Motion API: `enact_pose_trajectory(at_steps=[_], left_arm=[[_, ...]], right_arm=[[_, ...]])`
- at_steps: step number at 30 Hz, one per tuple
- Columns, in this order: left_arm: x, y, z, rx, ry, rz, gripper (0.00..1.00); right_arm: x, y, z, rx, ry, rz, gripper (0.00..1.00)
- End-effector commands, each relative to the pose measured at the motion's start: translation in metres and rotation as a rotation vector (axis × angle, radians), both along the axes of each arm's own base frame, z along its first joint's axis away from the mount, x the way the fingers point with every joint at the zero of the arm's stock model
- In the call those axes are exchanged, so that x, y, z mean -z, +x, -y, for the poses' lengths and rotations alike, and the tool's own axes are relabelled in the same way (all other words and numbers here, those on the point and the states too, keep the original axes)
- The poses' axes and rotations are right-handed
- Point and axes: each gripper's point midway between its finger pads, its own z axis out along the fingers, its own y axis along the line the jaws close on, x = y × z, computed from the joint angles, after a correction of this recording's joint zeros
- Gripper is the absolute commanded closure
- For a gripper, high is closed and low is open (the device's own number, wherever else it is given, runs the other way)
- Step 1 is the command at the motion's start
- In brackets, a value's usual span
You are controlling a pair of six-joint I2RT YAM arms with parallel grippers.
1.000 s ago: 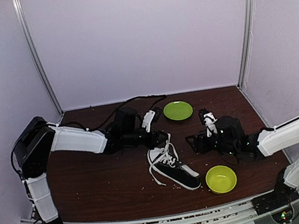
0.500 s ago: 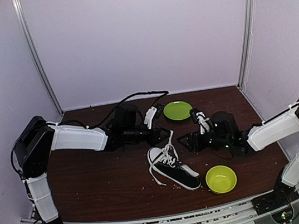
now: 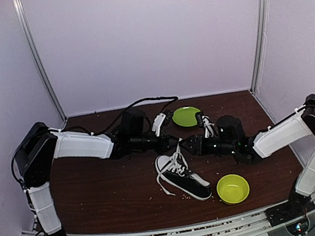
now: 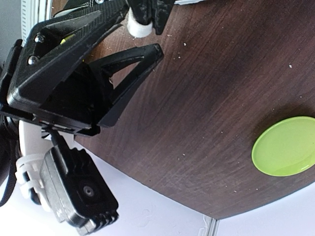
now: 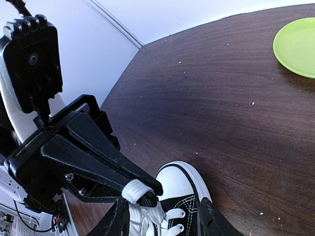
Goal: Tie the shoes
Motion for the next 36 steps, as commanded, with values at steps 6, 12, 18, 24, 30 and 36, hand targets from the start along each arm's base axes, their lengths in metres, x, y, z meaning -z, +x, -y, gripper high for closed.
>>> enact_pose_trajectory(at_steps=[6,12,18,24,30,36], left_arm=[[0.001,0.001,0.005,0.028,-0.005,0.02,1.0],[0.003,0.0,0.007,0.041,0.003,0.014,1.0],[0.008,0.0,0.006,0.048,0.032,0.019,1.0],[0.0,0.005,-0.003,-0.014,0.023,0.064,1.0],[-0.008,0.008,-0.001,-0.022,0.001,0.076,1.0],[-0.009,0.004,-0.004,-0.016,-0.011,0.07,1.0]], right_arm=[[-0.016,-0.002,-0.015,-0.062,0.047,0.029,0.51],[-0.017,-0.005,-0.02,-0.104,0.024,0.041,0.46],[-0.009,-0.004,-0.028,-0.141,-0.019,0.016,0.47],[0.006,0.002,-0.024,-0.104,-0.066,-0.019,0.48],[0.011,0.002,-0.026,-0.1,-0.048,-0.035,0.49],[0.013,0.008,-0.026,-0.084,-0.063,-0.03,0.56]])
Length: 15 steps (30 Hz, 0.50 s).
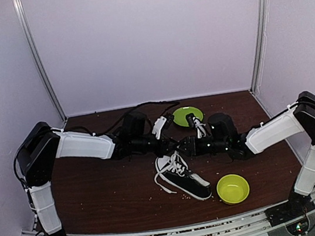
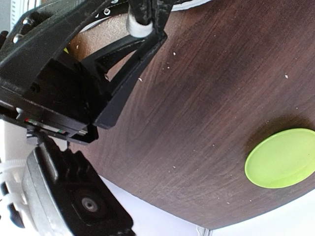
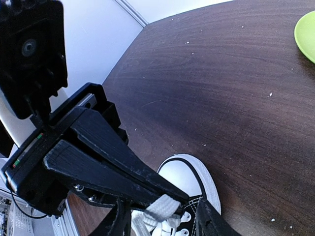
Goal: Tie the shoes
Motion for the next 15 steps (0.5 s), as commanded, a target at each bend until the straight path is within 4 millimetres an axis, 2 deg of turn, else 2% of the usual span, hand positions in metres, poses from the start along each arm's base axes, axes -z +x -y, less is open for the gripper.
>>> enact_pose_trajectory(at_steps=[1,5,15], left_arm=[[-0.029,-0.001,0.001,-0.001,-0.073,0.061,1.0],[-0.03,0.0,0.001,-0.002,-0.075,0.062,1.0],[-0.035,-0.001,0.002,0.001,-0.095,0.06,1.0]], right_arm=[[0.001,0.006,-0.004,0.015,0.0,0.004,0.57],[0.005,0.007,-0.006,0.01,0.003,-0.001,0.62],[0.016,0.002,-0.014,-0.041,0.02,-0.015,0.61]])
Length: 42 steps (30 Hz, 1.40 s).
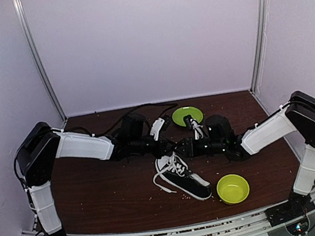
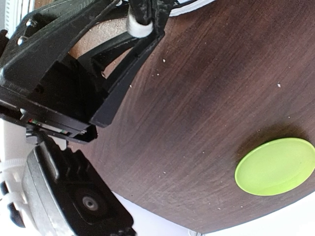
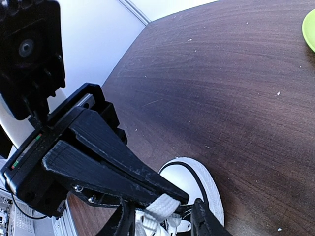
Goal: Tie the shoes
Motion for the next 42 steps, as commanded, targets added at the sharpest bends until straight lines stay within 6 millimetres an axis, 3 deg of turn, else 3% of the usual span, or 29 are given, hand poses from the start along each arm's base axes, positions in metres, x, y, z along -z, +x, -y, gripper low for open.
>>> enact_pose_trajectory(at_steps=[1,3,6,9,12,18,20,24,28,35,42], left_arm=[[-0.045,-0.004,0.009,0.028,-0.112,0.069,1.0],[-0.045,-0.004,0.008,0.027,-0.114,0.068,1.0],[-0.045,-0.005,0.008,0.025,-0.118,0.065,1.0],[-0.045,-0.005,0.007,0.024,-0.117,0.064,1.0],[-0.042,-0.006,0.006,0.02,-0.112,0.058,1.0],[-0.032,-0.006,-0.004,-0.012,-0.061,0.053,0.97],[-0.028,-0.007,-0.012,-0.027,-0.044,0.053,0.83],[-0.023,-0.015,-0.033,-0.063,-0.008,0.058,0.41],[-0.009,-0.029,-0.055,-0.082,0.042,0.044,0.28],[0.044,-0.054,-0.077,-0.075,0.174,-0.022,0.32],[0.078,-0.063,-0.094,-0.1,0.272,-0.053,0.4]], right_arm=[[0.007,-0.004,-0.006,-0.028,0.013,-0.006,0.61],[0.006,-0.005,-0.005,-0.032,0.02,0.001,0.65],[0.005,-0.005,-0.002,-0.02,0.015,0.008,0.84],[0.005,-0.003,0.003,0.007,0.001,0.016,0.95],[0.002,-0.002,0.009,0.036,-0.001,0.029,1.0],[-0.01,-0.001,0.021,0.088,0.011,0.058,1.0],[-0.014,-0.001,0.026,0.105,0.013,0.068,1.0],[-0.021,-0.002,0.036,0.143,0.012,0.088,1.0],[-0.026,-0.002,0.045,0.172,0.006,0.107,1.0],[-0.034,-0.004,0.052,0.189,0.001,0.123,1.0],[-0.037,-0.004,0.051,0.184,0.004,0.126,1.0]])
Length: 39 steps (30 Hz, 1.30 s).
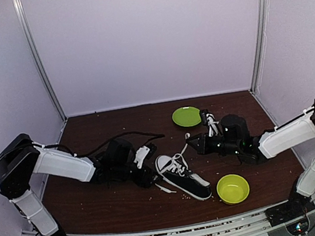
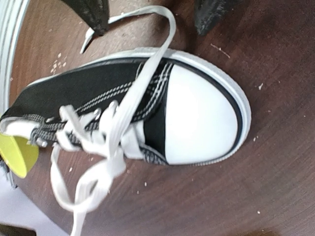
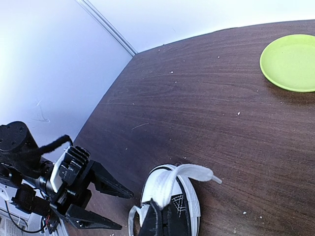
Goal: Tie the shoes
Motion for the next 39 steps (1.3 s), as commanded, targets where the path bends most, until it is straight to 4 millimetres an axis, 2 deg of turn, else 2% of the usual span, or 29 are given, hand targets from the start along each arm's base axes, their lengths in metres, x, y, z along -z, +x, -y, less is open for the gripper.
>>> enact_pose_trajectory(at_steps=[1,4,9,11,14,17,20,26,32,35,39], left_arm=[[0.021,0.001,-0.007,-0.017,0.065,0.005,0.43],[0.031,-0.002,-0.004,-0.011,0.093,0.007,0.54],[0.047,0.001,-0.004,-0.019,0.166,0.013,0.63],[0.052,0.005,-0.006,-0.039,0.191,0.018,0.75],[0.055,0.011,-0.014,-0.093,0.229,0.032,1.0],[0.05,0.01,-0.024,-0.141,0.245,0.043,1.0],[0.04,-0.001,-0.031,-0.162,0.225,0.018,1.0],[0.026,-0.033,-0.057,-0.232,0.21,-0.089,1.0],[0.013,-0.069,-0.081,-0.235,0.185,-0.223,1.0],[0.017,-0.091,-0.084,-0.224,0.188,-0.352,1.0],[0.033,-0.118,-0.095,-0.257,0.196,-0.524,1.0]], right_arm=[[-0.006,0.001,0.003,0.014,-0.002,0.02,1.0],[-0.007,0.001,0.002,0.012,0.002,0.022,1.0],[-0.007,0.002,0.002,0.013,0.002,0.025,1.0],[-0.007,0.001,0.003,0.014,0.005,0.026,1.0],[-0.008,0.001,0.007,0.03,0.006,0.033,1.0],[-0.007,0.003,0.017,0.077,-0.009,0.036,1.0],[-0.003,0.007,0.033,0.16,-0.045,0.03,1.0],[0.013,0.008,0.074,0.33,-0.141,-0.004,1.0],[0.033,-0.001,0.114,0.448,-0.247,-0.054,1.0],[0.042,-0.005,0.134,0.505,-0.306,-0.074,1.0],[0.053,-0.011,0.155,0.55,-0.342,-0.099,1.0]])
